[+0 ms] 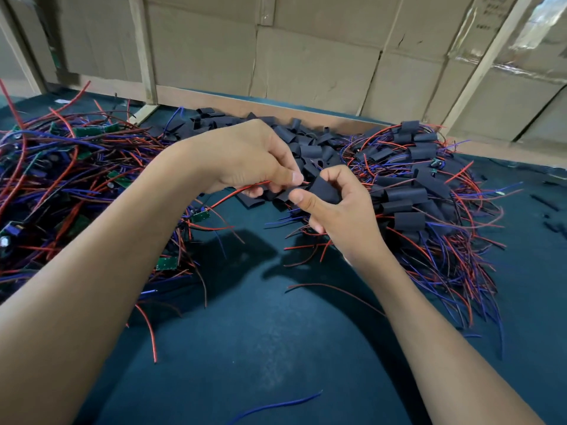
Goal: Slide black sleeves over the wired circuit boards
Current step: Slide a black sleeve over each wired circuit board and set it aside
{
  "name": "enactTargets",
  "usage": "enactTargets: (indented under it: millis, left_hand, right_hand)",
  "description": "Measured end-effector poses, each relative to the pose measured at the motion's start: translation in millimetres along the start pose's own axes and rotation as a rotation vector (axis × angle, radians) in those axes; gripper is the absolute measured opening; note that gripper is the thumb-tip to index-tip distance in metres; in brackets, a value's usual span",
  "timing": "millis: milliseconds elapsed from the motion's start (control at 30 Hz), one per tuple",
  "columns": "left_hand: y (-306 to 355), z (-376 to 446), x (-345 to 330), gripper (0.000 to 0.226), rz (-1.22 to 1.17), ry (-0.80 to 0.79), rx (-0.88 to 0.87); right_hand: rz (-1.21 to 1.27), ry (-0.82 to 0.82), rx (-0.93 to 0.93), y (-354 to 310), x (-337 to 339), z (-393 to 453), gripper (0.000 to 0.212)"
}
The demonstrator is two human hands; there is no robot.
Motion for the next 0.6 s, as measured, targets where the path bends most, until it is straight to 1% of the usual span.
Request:
enactTargets:
  millis: [100,300,367,433,467,500,567,600]
  left_hand:
    - [3,-2,-1,0.010,0.004,-0.005,-0.032]
    - [4,0,-2,0.007,-0.009,-0.030,-0.034]
    - [3,0,-2,0.010,-0.033,-0.049,-0.039]
    - [2,0,-4,0.021,-0.063,-0.071,-0.057]
    - [3,-1,-4,0.026,-0.080,-0.088,-0.073]
    - [3,-1,-4,0.029,-0.089,-0.110,-0.088]
    - [3,-3,-4,0.031,-0.056,-0.161,-0.101]
    - [3,-4,-5,0.031,-0.030,-0.178,-0.102]
  right_hand:
    - [0.071,-0.018,0.005,1,0,1,0.048]
    - [-0.069,-0.016,0.021,1,4,2,0.051]
    - [-0.123,-0.011,0.044,0,3,2,0.046]
    - [-0.227,0.012,0.104,-3,2,0,0.035]
    - [-0.317,0.024,0.140,-5,2,-1,0.031]
    - [-0.464,0.032,0.186,-7,1,-4,0.030]
    - [-0.882,0.044,0.328,-10,-2,-10,0.043]
    - [-1.044,0.046,0.384,-12,-4,-12,0.046]
Point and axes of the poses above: each hand's wrist, its own z-axis towards the middle knuckle, its own x-axis out of the back of the hand, y = z × x, the point moved 3 cm from there along z, towards the middle knuckle, and after that the axes turned 2 degrees about z, right-handed, at the moved point
